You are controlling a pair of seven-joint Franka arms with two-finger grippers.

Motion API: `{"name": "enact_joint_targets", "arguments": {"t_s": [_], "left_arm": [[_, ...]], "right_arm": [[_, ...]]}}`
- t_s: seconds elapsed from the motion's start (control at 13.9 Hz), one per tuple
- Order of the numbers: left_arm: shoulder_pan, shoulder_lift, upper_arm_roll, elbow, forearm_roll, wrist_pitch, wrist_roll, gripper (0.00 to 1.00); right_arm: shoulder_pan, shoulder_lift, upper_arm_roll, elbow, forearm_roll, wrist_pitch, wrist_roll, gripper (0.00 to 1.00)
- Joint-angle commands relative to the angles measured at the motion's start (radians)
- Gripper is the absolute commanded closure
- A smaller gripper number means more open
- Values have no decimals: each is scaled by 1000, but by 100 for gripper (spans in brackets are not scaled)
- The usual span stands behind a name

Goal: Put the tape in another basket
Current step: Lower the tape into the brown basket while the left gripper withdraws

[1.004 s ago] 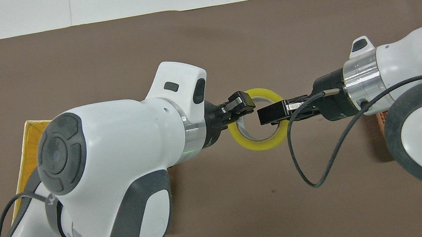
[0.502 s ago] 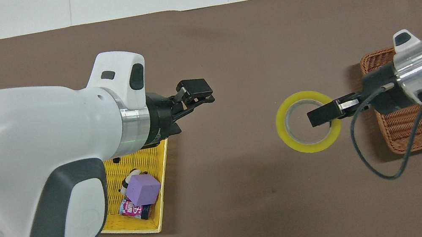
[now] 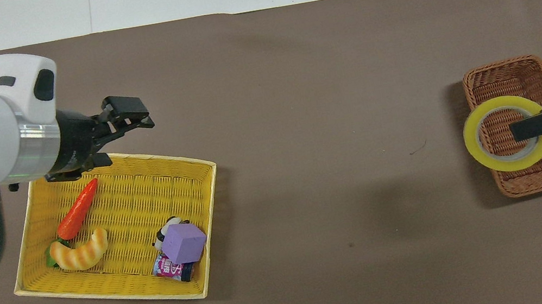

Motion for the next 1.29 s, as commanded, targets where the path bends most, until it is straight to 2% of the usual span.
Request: {"name": "enact_joint_targets", "arguments": {"t_s": [0.0,0.22,0.36,0.5,0.65,0.86,1.08,1.22], "left_arm": [[88,-12,-10,18,80,-82,136,0],[201,-13,-10,17,110,-128,386,0],[222,-19,-10,18,171,-153,483,0],[220,-24,-4,30,218,-191,518,0],[220,-23,2,88,251,-272,589,0],[220,-24,7,155,254,-378,629,0],[219,-73,5,92,251,-377,635,0],[219,-72,5,98,251,-383,652,0]], "right_arm": [[-42,7,12,19,-148,31,-30,100],[-112,82,10,18,-185,123,-45,100],[-135,129,9,13,-198,180,-50,100],[-148,146,10,15,-212,198,-38,100],[-143,146,10,13,-212,198,6,100],[-154,212,10,16,-207,220,39,100],[-148,231,12,15,-193,255,51,100],[-134,235,12,5,-196,313,65,100]]}}
